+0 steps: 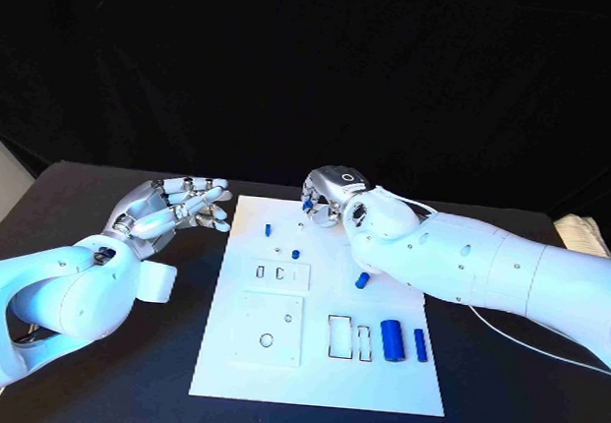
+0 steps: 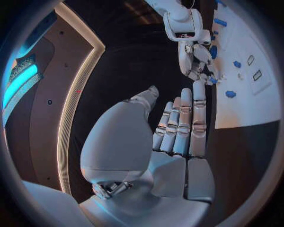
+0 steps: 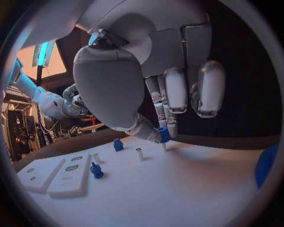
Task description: Assemble the parts on the task board
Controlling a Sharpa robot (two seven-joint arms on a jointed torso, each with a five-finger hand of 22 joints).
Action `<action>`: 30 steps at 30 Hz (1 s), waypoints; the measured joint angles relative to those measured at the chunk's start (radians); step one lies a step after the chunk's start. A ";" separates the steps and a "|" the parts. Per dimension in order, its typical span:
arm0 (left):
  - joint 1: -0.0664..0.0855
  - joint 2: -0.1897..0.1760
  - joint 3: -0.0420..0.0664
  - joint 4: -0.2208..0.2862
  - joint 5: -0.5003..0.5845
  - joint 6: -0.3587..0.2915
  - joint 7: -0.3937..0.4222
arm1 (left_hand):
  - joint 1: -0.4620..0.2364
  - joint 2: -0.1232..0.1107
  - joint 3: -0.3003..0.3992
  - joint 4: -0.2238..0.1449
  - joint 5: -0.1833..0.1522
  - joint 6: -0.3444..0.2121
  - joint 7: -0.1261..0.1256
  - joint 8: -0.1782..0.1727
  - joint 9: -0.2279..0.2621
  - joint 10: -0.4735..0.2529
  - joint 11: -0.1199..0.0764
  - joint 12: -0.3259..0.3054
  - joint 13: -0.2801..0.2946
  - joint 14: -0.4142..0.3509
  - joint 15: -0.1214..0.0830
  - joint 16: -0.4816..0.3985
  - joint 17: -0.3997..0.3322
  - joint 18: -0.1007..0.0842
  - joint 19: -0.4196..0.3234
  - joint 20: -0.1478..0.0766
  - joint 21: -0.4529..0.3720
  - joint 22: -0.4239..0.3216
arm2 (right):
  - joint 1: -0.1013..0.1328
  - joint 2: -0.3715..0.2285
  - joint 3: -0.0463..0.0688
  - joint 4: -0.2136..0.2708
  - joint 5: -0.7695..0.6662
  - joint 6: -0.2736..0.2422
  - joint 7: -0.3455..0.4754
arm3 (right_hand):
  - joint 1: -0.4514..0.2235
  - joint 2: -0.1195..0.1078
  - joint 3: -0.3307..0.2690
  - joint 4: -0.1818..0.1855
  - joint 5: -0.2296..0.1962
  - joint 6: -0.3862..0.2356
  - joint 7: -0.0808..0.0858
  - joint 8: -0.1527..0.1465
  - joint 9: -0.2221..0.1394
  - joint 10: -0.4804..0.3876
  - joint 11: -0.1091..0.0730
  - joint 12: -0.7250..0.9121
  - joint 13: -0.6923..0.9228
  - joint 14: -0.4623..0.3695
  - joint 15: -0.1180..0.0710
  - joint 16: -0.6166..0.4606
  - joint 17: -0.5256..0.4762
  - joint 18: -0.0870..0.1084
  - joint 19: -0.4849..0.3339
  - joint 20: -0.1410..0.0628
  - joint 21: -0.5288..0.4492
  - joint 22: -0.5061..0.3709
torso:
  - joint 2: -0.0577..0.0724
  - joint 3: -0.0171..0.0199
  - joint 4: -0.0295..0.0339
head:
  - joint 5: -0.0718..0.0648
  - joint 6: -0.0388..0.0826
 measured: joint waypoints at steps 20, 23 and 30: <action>0.000 0.000 0.000 -0.011 0.000 0.003 -0.004 | 0.000 0.000 0.000 0.000 0.000 0.000 0.000 0.000 -0.001 0.000 0.000 0.000 0.000 0.000 0.000 0.000 0.001 0.000 0.000 0.000 0.005 0.003 | -0.002 -0.009 -0.001 0.014 -0.019 -0.016 -0.005 | 0.000 0.000 0.001 -0.001 -0.007 -0.006 0.002 0.004 0.021 0.000 0.000 0.004 0.001 0.000 0.000 0.004 0.000 0.000 0.000 0.000 0.000 0.002 | 0.002 -0.0005 -0.0005 | 0.000 -0.001; 0.000 0.000 0.000 -0.012 0.000 0.003 -0.005 | 0.000 0.000 0.000 0.000 0.000 0.000 0.000 0.000 -0.001 0.000 0.000 0.000 0.000 0.000 0.000 0.000 0.001 0.000 0.000 0.000 0.005 0.003 | -0.002 -0.010 -0.001 0.015 -0.021 -0.019 -0.005 | 0.000 0.000 0.003 -0.003 -0.005 -0.005 0.002 0.004 0.021 0.000 0.000 0.004 0.001 0.000 0.000 0.004 0.000 0.000 0.000 0.000 0.000 0.002 | 0.003 -0.0004 -0.0005 | 0.000 -0.001; 0.000 0.000 0.000 -0.014 0.000 0.004 -0.006 | 0.000 0.000 0.000 0.000 0.000 0.000 0.000 0.000 -0.001 0.000 0.000 0.000 -0.001 -0.004 0.003 0.000 0.001 0.000 -0.007 0.000 0.005 0.005 | -0.003 -0.012 -0.002 0.019 -0.028 -0.028 -0.008 | 0.000 0.000 0.003 -0.003 -0.003 -0.003 -0.001 0.001 0.028 0.000 0.000 0.004 0.001 0.000 0.000 0.004 0.000 0.000 0.000 0.000 0.000 0.002 | 0.003 -0.0006 -0.0005 | -0.001 -0.001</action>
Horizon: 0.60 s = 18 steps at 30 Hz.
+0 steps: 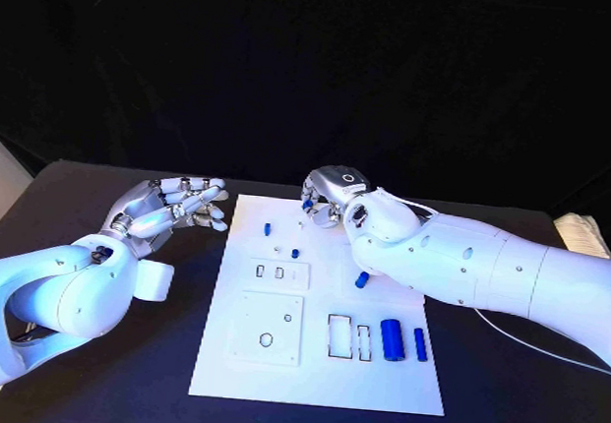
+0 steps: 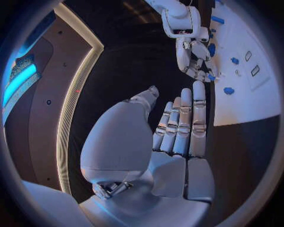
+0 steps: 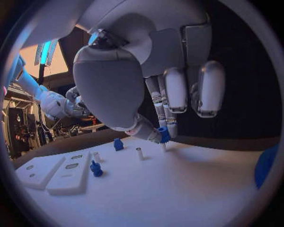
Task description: Assemble the parts on the task board
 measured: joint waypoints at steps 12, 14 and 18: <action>0.000 -0.001 0.000 -0.001 0.000 0.001 -0.001 | 0.000 0.000 0.000 0.000 0.000 0.000 0.000 0.000 0.000 0.000 0.000 0.000 0.000 0.000 0.000 0.000 0.000 0.000 0.000 0.000 0.000 0.000 | -0.003 -0.006 -0.002 0.009 -0.014 -0.022 -0.011 | 0.000 0.000 0.000 0.000 -0.001 -0.001 -0.001 0.004 0.008 0.000 0.000 -0.003 -0.001 0.000 0.000 0.000 0.002 0.000 0.000 0.000 0.000 0.000 | 0.001 -0.0006 0.0004 | 0.000 0.001; 0.000 -0.001 0.000 -0.002 0.000 0.001 -0.001 | 0.000 0.000 0.000 0.000 0.000 0.000 0.000 0.000 0.000 0.000 0.000 0.000 0.000 0.000 0.000 0.000 0.000 0.000 0.000 0.000 0.000 0.000 | -0.004 -0.008 -0.002 0.011 -0.017 -0.026 -0.014 | 0.000 0.000 0.000 0.000 -0.001 -0.001 -0.001 0.004 0.011 0.000 0.000 -0.003 -0.001 0.000 0.000 0.000 0.002 0.000 0.000 0.000 0.000 0.000 | 0.001 -0.0006 0.0005 | 0.000 0.001; 0.000 -0.001 0.000 -0.002 0.000 0.001 -0.002 | 0.000 0.000 0.000 0.000 0.000 0.000 0.000 0.000 0.000 0.000 0.000 0.000 0.000 0.000 0.000 0.000 0.000 0.000 0.000 0.000 0.000 0.000 | -0.005 -0.011 -0.003 0.014 -0.021 -0.030 -0.016 | 0.000 0.000 0.000 0.000 -0.001 -0.002 -0.001 0.004 0.021 0.000 0.000 -0.004 -0.001 0.000 0.000 0.000 0.001 0.000 0.000 0.000 0.000 0.000 | 0.001 -0.0006 0.0006 | 0.000 0.001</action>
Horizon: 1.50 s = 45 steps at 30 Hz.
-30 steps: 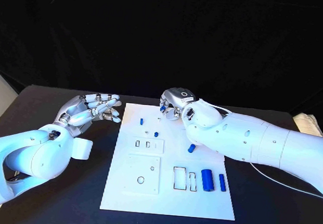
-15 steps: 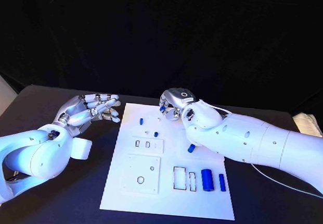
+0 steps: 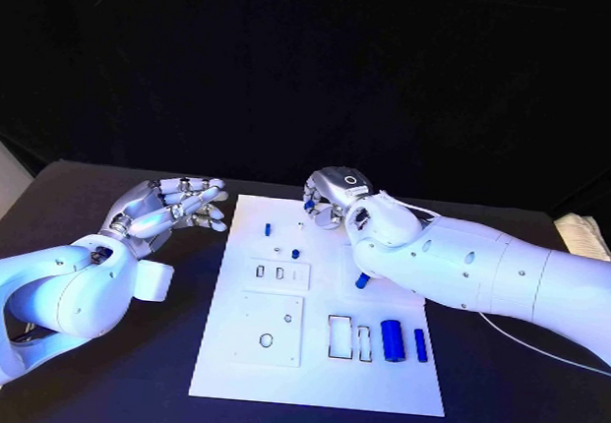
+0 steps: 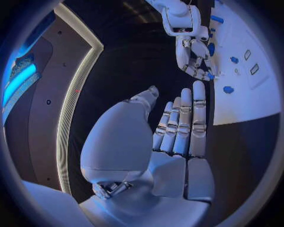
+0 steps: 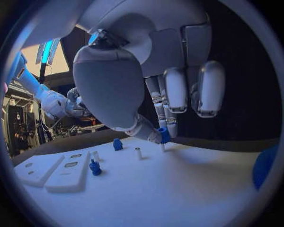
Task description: Assemble the parts on the task board
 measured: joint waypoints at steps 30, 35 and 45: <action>0.000 0.000 0.000 -0.003 0.000 0.003 -0.002 | 0.000 0.000 0.000 0.000 0.000 0.000 0.000 0.000 -0.001 0.000 0.000 0.000 0.000 0.000 0.000 0.000 0.001 0.000 0.000 0.000 0.006 0.002 | -0.002 -0.008 0.000 0.024 -0.009 0.003 -0.003 | 0.000 0.000 -0.002 -0.001 0.007 -0.004 0.001 0.003 0.004 0.000 0.000 0.004 0.001 0.000 0.000 0.000 0.000 0.000 0.000 0.000 0.000 0.000 | 0.001 -0.0013 0.0005 | 0.001 -0.005; 0.000 0.001 0.000 -0.005 0.000 0.004 -0.003 | 0.000 0.000 0.000 0.000 0.000 0.000 0.000 0.000 -0.001 0.000 0.000 0.000 0.000 0.000 0.000 0.000 0.001 0.000 0.000 0.000 0.006 0.002 | -0.002 -0.005 0.000 0.017 -0.010 0.012 -0.004 | 0.000 0.000 -0.002 -0.001 0.007 -0.005 0.001 0.003 0.004 0.000 0.000 0.001 0.001 0.000 0.000 0.000 0.000 0.000 0.000 0.000 0.000 0.000 | 0.001 -0.0017 0.0005 | 0.000 -0.006; 0.000 0.002 0.000 -0.006 0.000 0.005 -0.003 | 0.000 0.000 0.000 0.000 0.000 0.000 0.000 0.000 -0.001 0.000 0.000 0.000 0.000 0.000 0.000 0.000 0.001 0.000 0.000 0.000 0.006 0.002 | -0.002 0.006 0.000 -0.001 -0.011 0.029 -0.006 | 0.000 0.000 -0.002 -0.001 0.007 -0.002 -0.001 0.002 0.005 0.000 0.000 0.003 0.001 0.000 0.000 0.000 -0.002 0.000 0.000 0.000 0.000 -0.001 | 0.001 -0.0017 0.0011 | -0.001 -0.007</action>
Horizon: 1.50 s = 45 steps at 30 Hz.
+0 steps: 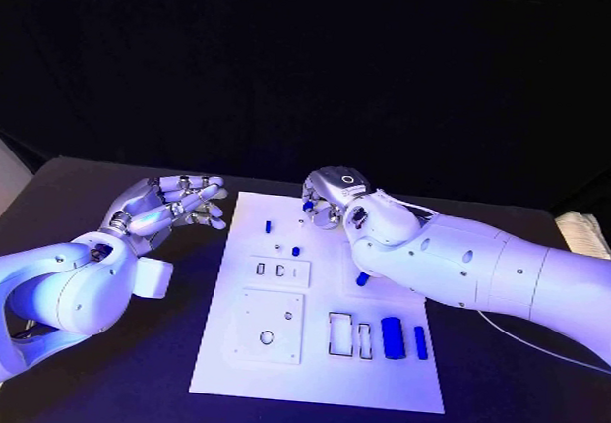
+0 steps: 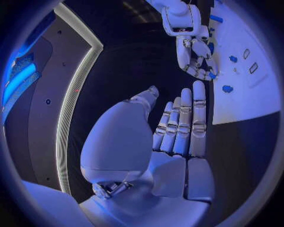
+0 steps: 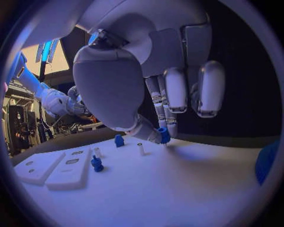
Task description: Assemble the parts on the task board
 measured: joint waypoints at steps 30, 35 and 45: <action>0.000 -0.001 0.000 -0.004 0.000 0.002 -0.003 | 0.000 0.000 0.000 0.000 0.000 0.000 0.000 0.000 0.000 0.000 0.000 0.000 0.000 -0.004 -0.004 0.004 0.001 0.000 -0.004 0.004 0.005 0.004 | -0.004 -0.035 -0.003 0.029 0.003 -0.006 0.006 | 0.051 -0.031 -0.313 0.123 -0.029 -0.110 0.016 -0.100 -0.001 -0.210 0.023 0.021 -0.021 -0.011 0.025 -0.103 -0.185 0.023 -0.093 0.028 -0.250 -0.282 | 0.000 0.0006 -0.0018 | 0.001 -0.002; 0.000 -0.004 0.000 -0.005 0.000 0.002 -0.003 | 0.000 0.000 0.000 0.000 0.000 0.000 0.000 0.000 0.000 0.000 0.000 0.000 0.000 -0.004 -0.004 0.004 0.001 0.000 -0.004 0.004 0.005 0.004 | -0.001 -0.110 0.005 0.107 0.012 -0.026 0.007 | 0.077 -0.021 -0.323 0.140 -0.023 -0.108 0.017 -0.100 -0.001 -0.199 0.019 0.042 -0.017 -0.011 0.025 -0.103 -0.184 0.023 -0.079 0.025 -0.250 -0.270 | -0.001 0.0012 -0.0035 | 0.000 0.002; 0.000 -0.009 0.000 -0.006 0.000 0.002 -0.003 | 0.000 0.000 0.003 -0.003 0.000 0.000 0.000 -0.004 0.000 0.000 0.000 -0.004 0.000 -0.004 -0.004 0.004 0.001 0.000 -0.007 0.000 0.005 0.005 | 0.018 -0.282 0.023 0.246 0.111 -0.058 0.027 | 0.087 -0.061 -0.247 0.182 0.029 -0.075 0.019 -0.114 -0.002 -0.046 0.007 0.104 0.013 -0.002 0.016 -0.033 -0.080 0.023 -0.032 0.010 -0.132 -0.124 | -0.004 0.0045 -0.0134 | 0.000 0.009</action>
